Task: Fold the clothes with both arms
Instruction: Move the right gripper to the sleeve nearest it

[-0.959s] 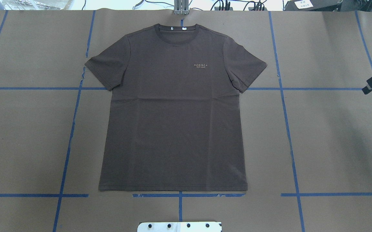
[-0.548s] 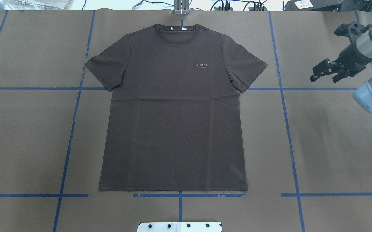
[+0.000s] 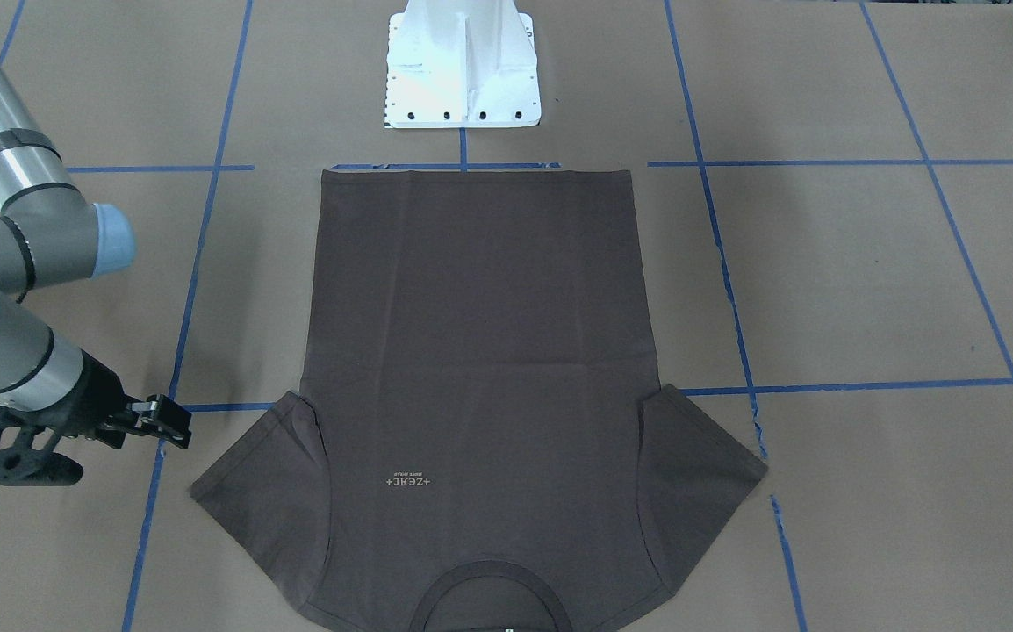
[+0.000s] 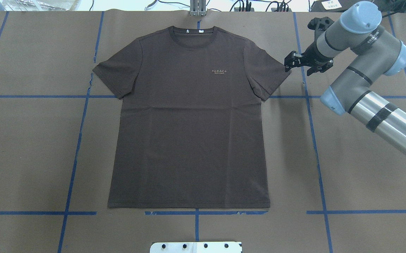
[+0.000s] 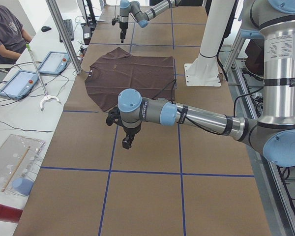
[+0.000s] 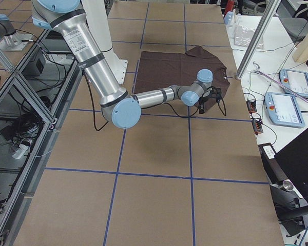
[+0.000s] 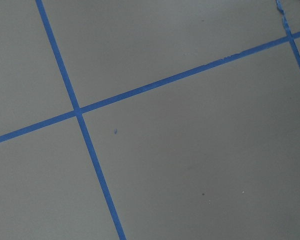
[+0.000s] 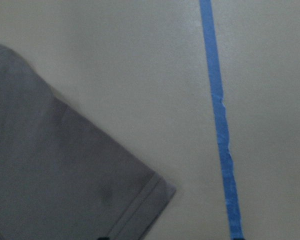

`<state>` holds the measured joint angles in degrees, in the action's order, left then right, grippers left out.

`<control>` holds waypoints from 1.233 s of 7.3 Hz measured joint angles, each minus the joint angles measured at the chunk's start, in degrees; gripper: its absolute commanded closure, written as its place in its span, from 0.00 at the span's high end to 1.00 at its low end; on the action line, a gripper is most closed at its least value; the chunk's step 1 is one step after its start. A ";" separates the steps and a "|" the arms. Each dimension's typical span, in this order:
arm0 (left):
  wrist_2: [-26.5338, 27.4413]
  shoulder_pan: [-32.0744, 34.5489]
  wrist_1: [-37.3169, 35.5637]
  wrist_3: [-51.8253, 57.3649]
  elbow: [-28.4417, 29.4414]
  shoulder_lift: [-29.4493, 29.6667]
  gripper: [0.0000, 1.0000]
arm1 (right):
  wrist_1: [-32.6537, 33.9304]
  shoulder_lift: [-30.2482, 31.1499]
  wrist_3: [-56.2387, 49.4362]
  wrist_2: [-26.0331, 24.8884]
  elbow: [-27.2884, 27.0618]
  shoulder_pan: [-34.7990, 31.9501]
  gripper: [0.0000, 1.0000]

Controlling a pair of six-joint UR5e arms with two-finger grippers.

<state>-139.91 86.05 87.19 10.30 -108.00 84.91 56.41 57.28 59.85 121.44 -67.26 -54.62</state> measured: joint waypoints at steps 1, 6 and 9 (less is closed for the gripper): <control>-0.06 0.00 0.00 -0.01 -0.18 0.00 1.00 | -0.89 -1.61 1.01 -2.54 2.34 1.04 0.69; 0.06 0.00 0.00 -0.02 -0.42 0.00 1.00 | -1.30 -3.80 1.50 -6.60 6.01 2.37 0.28; 0.05 0.00 0.00 -0.02 -0.38 -0.03 1.00 | -1.32 -3.90 1.56 -6.94 6.13 2.41 0.00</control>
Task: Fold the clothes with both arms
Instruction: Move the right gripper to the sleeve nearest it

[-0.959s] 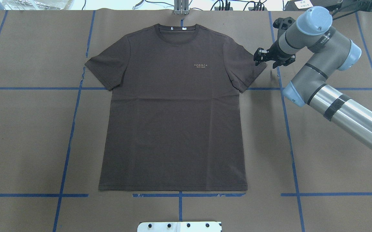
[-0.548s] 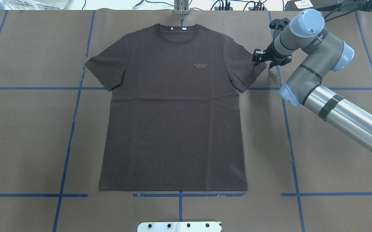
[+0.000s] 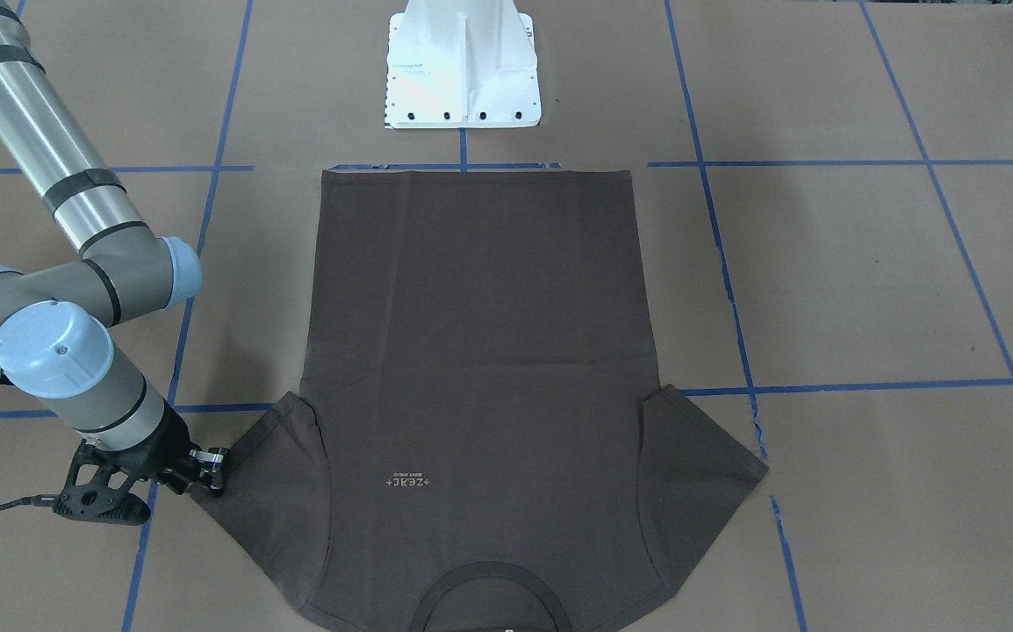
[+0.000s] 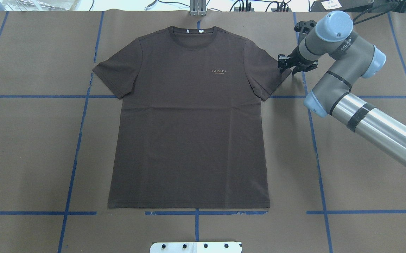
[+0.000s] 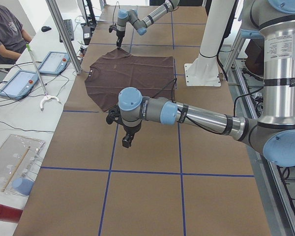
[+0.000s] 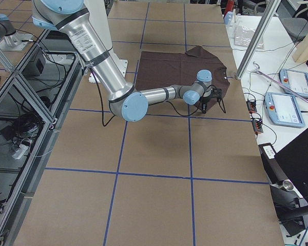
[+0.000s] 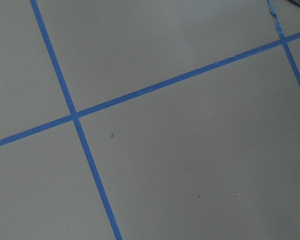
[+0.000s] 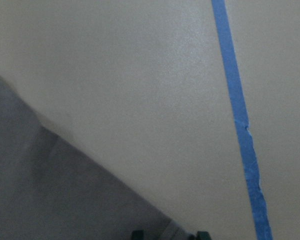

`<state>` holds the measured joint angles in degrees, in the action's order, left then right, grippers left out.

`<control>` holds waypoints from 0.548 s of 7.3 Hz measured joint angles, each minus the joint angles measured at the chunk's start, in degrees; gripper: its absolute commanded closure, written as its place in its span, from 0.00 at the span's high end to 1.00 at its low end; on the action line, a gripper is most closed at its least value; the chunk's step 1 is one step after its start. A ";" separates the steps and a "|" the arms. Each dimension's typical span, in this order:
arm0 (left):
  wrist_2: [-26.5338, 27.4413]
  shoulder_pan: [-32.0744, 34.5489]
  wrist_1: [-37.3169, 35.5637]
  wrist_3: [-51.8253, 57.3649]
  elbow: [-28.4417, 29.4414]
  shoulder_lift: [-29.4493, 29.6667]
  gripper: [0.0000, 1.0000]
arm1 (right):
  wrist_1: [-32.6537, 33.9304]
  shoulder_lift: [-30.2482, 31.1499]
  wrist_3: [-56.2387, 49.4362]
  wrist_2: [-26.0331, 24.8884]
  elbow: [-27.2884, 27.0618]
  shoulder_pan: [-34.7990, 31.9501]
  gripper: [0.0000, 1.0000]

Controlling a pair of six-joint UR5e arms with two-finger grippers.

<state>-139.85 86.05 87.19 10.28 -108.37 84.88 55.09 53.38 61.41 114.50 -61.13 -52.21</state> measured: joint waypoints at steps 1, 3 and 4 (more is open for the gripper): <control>-0.06 0.01 0.00 0.00 0.00 -0.03 1.00 | -0.03 -0.06 -0.01 -0.04 -0.17 0.01 0.00; -0.28 0.07 0.00 0.00 0.00 -0.06 1.00 | -0.06 -0.27 0.06 -0.02 -1.52 0.10 0.00; -0.38 0.07 0.00 0.00 0.01 -0.06 1.00 | 0.05 -0.59 0.60 -0.08 -2.95 0.62 0.00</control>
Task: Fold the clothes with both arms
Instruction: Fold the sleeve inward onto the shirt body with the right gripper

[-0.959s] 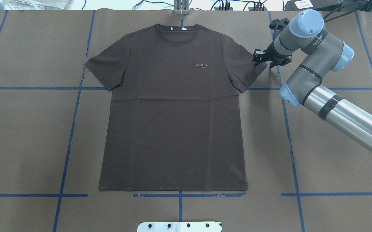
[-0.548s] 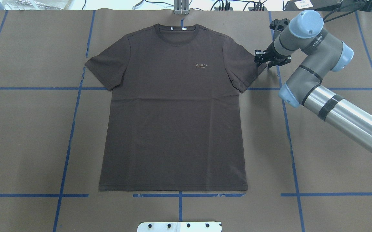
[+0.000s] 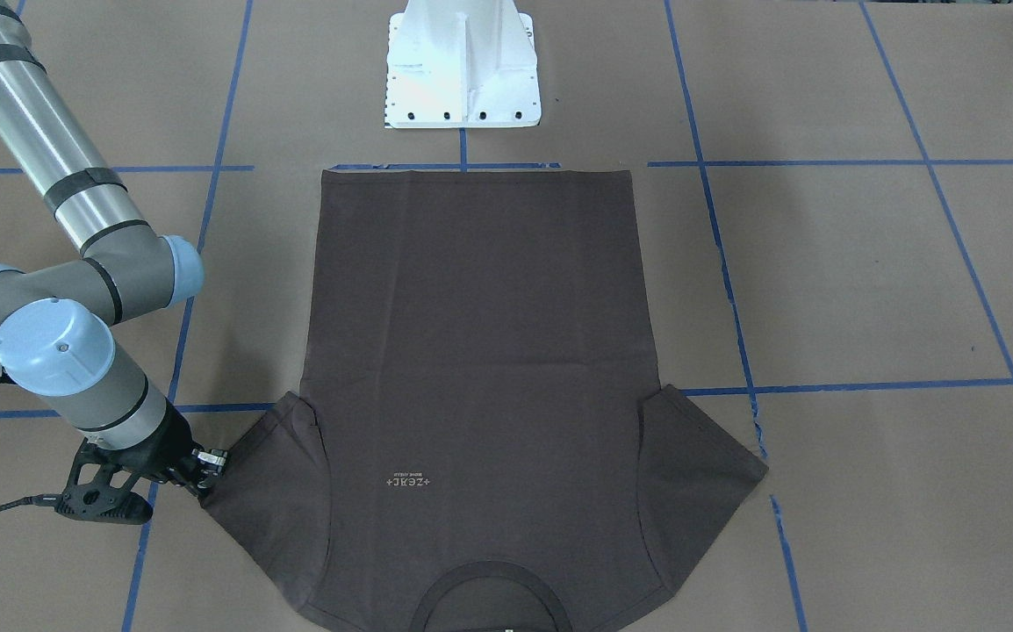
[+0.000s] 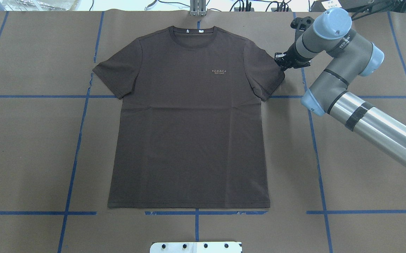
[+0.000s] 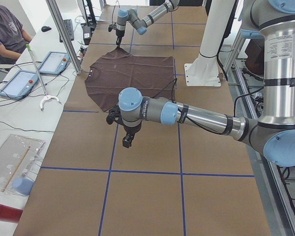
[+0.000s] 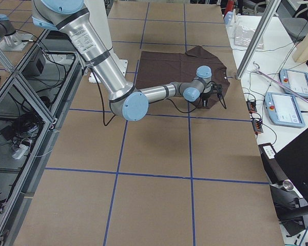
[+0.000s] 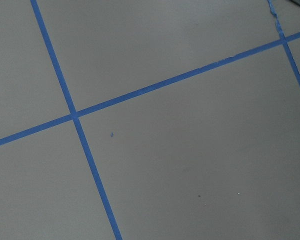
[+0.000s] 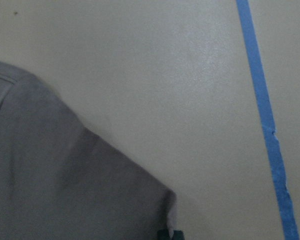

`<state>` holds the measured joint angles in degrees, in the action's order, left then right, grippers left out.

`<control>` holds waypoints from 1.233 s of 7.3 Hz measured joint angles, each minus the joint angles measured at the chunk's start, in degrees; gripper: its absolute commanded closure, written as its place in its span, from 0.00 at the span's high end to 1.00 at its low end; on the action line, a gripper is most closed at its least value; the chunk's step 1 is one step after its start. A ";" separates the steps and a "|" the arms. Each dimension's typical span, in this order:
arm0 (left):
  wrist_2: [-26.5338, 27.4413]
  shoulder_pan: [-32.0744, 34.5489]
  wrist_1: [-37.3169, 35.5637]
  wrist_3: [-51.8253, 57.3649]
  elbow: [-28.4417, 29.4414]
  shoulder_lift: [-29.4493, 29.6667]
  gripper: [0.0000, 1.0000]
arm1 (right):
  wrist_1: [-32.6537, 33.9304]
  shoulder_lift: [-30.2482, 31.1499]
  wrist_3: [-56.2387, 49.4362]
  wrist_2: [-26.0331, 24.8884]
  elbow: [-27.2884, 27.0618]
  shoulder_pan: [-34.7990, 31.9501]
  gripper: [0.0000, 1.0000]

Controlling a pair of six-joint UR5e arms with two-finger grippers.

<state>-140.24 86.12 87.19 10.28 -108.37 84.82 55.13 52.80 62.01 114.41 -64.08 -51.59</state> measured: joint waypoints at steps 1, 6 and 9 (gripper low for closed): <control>-0.07 0.01 0.00 0.00 -0.01 0.00 1.00 | 0.32 -1.05 2.72 -0.66 -1.44 1.59 0.00; -0.15 0.01 -0.06 0.00 -0.21 0.00 1.00 | 2.35 -13.99 14.59 -12.47 6.63 8.02 0.00; -0.29 -0.17 0.59 -1.29 -1.05 0.95 0.99 | 2.45 -15.78 15.44 -12.86 8.27 8.08 1.00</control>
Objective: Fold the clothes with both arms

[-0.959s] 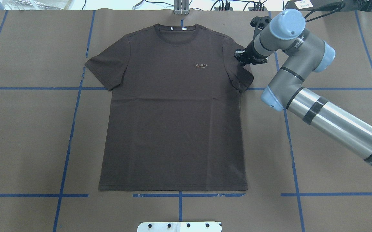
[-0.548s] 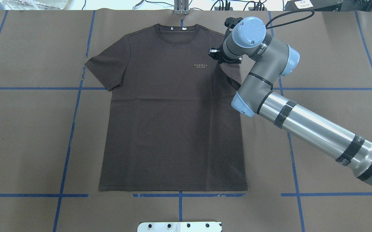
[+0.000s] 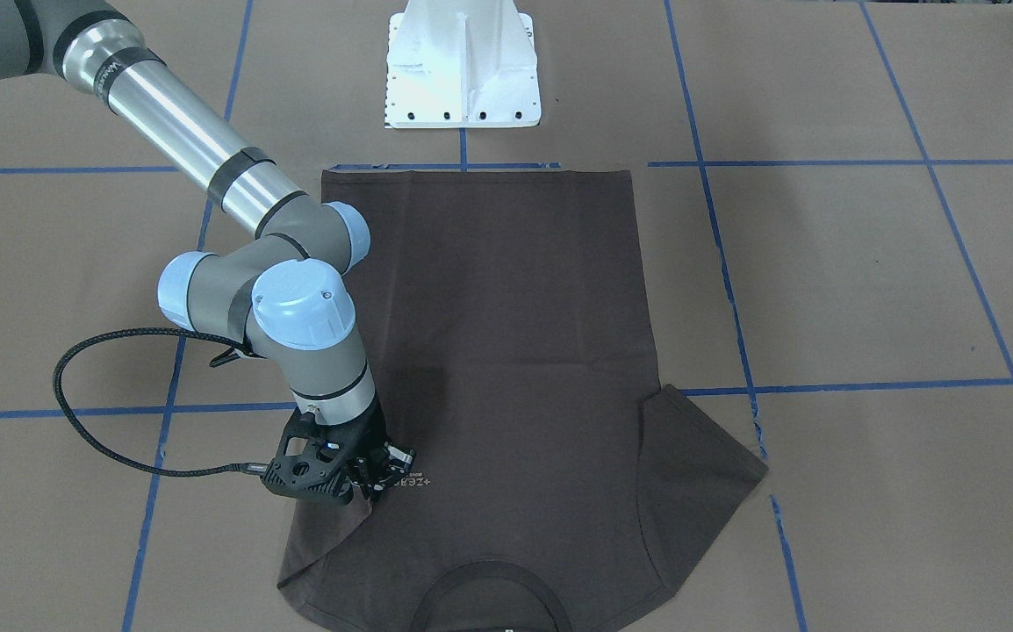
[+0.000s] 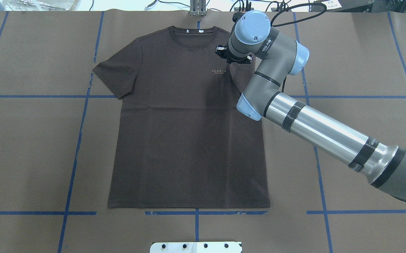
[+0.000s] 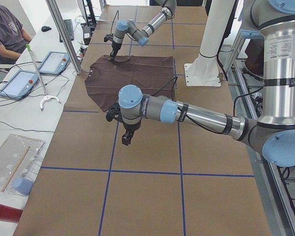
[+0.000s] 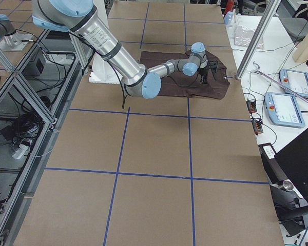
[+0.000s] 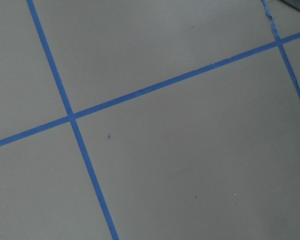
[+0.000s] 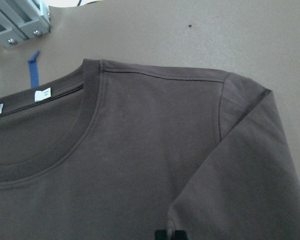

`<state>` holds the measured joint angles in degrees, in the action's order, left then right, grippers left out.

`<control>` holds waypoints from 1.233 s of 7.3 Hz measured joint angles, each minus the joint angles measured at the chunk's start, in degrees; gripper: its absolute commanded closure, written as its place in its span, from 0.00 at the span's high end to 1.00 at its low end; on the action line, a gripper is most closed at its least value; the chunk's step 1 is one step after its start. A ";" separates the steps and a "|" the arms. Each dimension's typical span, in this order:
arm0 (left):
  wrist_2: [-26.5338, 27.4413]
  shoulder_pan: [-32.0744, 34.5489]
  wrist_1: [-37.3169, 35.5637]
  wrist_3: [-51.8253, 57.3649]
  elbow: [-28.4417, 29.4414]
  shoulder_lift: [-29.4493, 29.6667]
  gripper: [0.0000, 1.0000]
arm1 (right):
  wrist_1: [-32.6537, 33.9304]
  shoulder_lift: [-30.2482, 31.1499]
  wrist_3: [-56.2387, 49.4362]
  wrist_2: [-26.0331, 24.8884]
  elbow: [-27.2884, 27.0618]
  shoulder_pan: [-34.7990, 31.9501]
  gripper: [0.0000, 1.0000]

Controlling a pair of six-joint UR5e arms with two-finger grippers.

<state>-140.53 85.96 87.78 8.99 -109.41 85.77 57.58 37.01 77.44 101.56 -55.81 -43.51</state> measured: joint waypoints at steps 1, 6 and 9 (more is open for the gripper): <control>-0.06 -0.63 1.68 -5.21 -0.25 1.32 0.99 | -0.08 0.84 0.01 0.20 -1.86 -0.03 1.00; 10.63 -25.33 11.04 -57.59 8.80 24.02 0.94 | 0.11 20.48 0.00 7.31 -28.91 -1.33 1.00; 19.53 -31.59 27.78 -67.72 31.19 33.70 0.82 | -0.28 33.39 -0.42 11.73 -41.38 -3.58 1.00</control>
<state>-121.00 54.37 115.56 -58.73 -78.22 119.47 57.30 70.40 77.02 113.29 -97.20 -47.09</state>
